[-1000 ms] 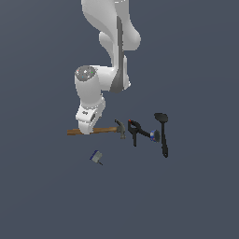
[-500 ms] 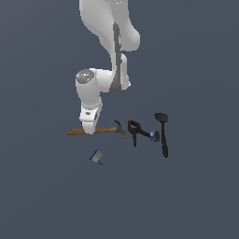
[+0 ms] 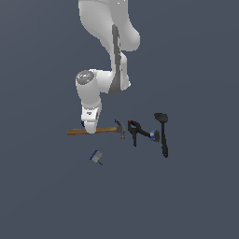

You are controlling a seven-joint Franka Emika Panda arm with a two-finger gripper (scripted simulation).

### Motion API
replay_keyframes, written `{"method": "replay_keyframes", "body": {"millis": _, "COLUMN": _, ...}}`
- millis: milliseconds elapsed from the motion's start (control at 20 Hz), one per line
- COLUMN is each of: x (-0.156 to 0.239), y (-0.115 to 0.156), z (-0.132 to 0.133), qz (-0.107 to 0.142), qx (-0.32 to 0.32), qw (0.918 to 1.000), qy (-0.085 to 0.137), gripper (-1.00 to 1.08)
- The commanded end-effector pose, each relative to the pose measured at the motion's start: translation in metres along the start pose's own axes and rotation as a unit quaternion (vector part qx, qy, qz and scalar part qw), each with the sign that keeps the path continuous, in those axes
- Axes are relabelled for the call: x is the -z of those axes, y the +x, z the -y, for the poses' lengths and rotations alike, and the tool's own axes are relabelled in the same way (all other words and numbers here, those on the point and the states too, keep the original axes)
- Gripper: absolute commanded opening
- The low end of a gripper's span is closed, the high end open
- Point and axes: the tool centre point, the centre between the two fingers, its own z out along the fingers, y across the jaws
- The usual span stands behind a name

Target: Pick up a designated object from a clutter of objects.

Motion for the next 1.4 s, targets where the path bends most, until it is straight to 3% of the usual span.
{"method": "replay_keyframes", "body": {"millis": 0, "x": 0.0, "y": 0.0, "z": 0.0, "qz": 0.0, "qx": 0.0, "qw": 1.0, "qy": 0.0, "gripper": 1.0}}
{"method": "replay_keyframes", "body": {"millis": 1000, "x": -0.05, "y": 0.0, "z": 0.0, "qz": 0.0, "qx": 0.002, "qw": 1.0, "qy": 0.0, "gripper": 1.0}}
{"method": "replay_keyframes", "body": {"millis": 1050, "x": -0.05, "y": 0.0, "z": 0.0, "qz": 0.0, "qx": 0.002, "qw": 1.0, "qy": 0.0, "gripper": -1.0}}
{"method": "replay_keyframes", "body": {"millis": 1350, "x": -0.05, "y": 0.0, "z": 0.0, "qz": 0.0, "qx": 0.002, "qw": 1.0, "qy": 0.0, "gripper": -1.0}}
